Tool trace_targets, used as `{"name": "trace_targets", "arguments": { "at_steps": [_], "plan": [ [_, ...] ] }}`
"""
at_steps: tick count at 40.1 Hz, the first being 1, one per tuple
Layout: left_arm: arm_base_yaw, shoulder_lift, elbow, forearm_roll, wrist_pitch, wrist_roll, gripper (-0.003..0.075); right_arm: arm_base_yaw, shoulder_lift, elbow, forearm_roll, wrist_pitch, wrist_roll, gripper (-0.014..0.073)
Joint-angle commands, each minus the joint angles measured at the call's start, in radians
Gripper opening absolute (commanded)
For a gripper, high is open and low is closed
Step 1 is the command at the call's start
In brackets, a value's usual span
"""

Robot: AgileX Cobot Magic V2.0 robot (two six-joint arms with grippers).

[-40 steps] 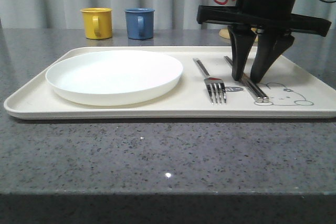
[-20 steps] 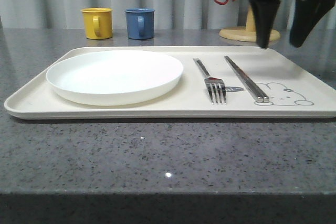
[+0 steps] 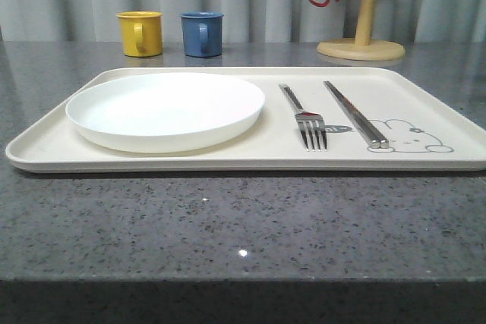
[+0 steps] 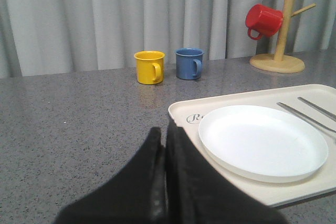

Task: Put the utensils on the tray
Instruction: 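Move the right gripper to the spoon and grasp it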

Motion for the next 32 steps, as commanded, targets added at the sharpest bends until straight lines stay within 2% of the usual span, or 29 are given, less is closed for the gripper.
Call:
{"name": "trace_targets", "arguments": {
  "at_steps": [1,8,26,28,32],
  "plan": [
    [0.001,0.013,-0.027,-0.005,-0.079,-0.009,-0.0018,-0.060,-0.021,-0.020,-0.017,0.009,-0.044,0.0426],
    [0.001,0.013,-0.027,-0.005,-0.079,-0.009,-0.0018,-0.110,0.023,-0.020,0.030,0.008,-0.084,0.0426],
    [0.001,0.013,-0.027,-0.005,-0.079,-0.009,-0.0018,-0.111,0.121,-0.020,0.047,-0.025,-0.084,0.0421],
    [0.001,0.013,-0.027,-0.005,-0.079,-0.009,-0.0018,-0.111,0.125,-0.020,0.049,-0.025,-0.084,0.0407],
    [0.001,0.013,-0.027,-0.005,-0.079,-0.009,-0.0018,-0.111,0.127,-0.020,0.055,-0.024,-0.084,0.0321]
  ]
}}
